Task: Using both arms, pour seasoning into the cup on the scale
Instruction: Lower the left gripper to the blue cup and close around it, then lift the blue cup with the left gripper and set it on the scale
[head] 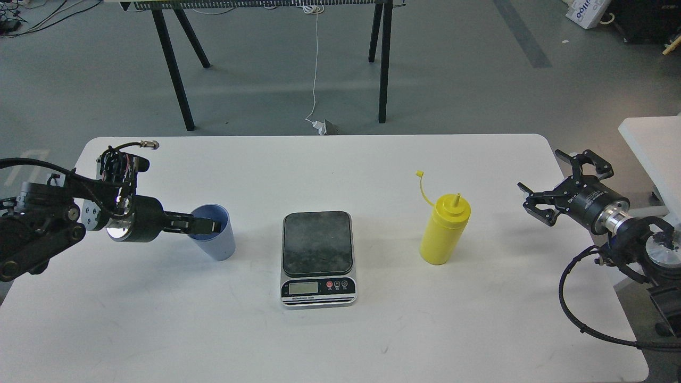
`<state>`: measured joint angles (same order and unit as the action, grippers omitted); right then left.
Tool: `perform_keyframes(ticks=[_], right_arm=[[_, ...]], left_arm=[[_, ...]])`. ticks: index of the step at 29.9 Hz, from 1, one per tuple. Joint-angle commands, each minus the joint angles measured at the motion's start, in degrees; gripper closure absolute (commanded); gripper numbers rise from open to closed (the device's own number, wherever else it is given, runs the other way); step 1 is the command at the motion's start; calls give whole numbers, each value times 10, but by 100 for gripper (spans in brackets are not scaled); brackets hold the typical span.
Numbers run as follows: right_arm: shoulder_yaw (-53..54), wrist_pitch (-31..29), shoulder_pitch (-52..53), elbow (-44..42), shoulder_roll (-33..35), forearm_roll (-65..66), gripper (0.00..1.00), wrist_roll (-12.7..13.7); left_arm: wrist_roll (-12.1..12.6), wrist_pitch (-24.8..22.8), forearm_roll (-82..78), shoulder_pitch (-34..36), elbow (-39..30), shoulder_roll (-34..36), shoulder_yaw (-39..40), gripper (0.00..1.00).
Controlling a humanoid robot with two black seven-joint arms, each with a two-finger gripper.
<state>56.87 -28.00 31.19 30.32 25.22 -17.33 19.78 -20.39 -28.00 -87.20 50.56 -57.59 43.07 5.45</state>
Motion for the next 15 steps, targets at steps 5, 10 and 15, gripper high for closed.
perform_keyframes(ticks=[5, 10, 15], right_arm=[[0, 0, -3, 0, 3, -1, 1, 0], [0, 0, -3, 0, 4, -1, 1, 0], [1, 0, -7, 0, 4, -2, 1, 0]], left_arm=[[-1, 0, -22, -1, 1, -11, 0, 71], [-1, 0, -21, -1, 2, -12, 1, 97], [-1, 0, -23, 1, 3, -10, 1, 99]])
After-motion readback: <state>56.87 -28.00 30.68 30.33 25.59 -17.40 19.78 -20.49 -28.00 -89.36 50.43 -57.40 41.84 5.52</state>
